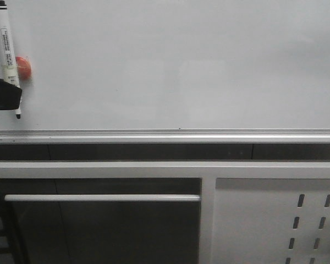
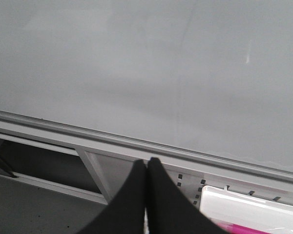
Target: Write number 1 on whiteboard
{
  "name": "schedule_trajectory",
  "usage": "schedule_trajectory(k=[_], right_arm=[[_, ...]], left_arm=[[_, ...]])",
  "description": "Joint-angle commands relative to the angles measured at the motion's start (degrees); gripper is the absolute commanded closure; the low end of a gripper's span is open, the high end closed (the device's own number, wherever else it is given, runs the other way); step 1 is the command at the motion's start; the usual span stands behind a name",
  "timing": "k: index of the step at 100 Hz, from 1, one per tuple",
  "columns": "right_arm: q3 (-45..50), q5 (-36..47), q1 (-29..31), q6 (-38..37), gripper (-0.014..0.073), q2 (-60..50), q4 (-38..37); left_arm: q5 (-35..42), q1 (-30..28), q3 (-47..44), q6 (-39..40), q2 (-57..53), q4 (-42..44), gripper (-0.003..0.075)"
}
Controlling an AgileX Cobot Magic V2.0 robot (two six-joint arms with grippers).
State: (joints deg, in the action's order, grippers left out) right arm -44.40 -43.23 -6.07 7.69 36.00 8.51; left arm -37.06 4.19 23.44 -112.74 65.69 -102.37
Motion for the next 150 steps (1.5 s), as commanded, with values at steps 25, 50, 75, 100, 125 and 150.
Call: schedule_trajectory(k=[25, 50, 75, 100, 125, 150], right_arm=[[-1.48, 3.35, -0.09, 0.55, 0.0655, 0.54, -0.31], [-1.48, 3.35, -0.09, 0.55, 0.0655, 0.54, -0.31], [-1.48, 3.35, -0.09, 0.55, 0.0655, 0.54, -0.31], [-1.48, 3.35, -0.09, 0.55, 0.0655, 0.54, -0.31], [-1.48, 3.35, -0.09, 0.55, 0.0655, 0.54, -0.31], [-1.48, 3.35, -0.09, 0.55, 0.0655, 0.54, -0.31]], left_arm=[[-6.19, 0.37, 1.82, -3.80, -1.13, -3.81, 0.0529], [-10.24, 0.37, 3.44, -4.13, -1.13, -3.81, 0.0529], [-7.50, 1.00, 5.50, -1.11, -1.94, 0.68, 0.0529], [6.04, 1.25, 8.60, 27.68, -4.95, 21.67, 0.0530], [26.13, 10.35, 7.36, 49.03, -12.17, 35.53, 0.0530], [41.01, 22.06, 2.95, 86.04, -14.96, 63.14, 0.0529]])
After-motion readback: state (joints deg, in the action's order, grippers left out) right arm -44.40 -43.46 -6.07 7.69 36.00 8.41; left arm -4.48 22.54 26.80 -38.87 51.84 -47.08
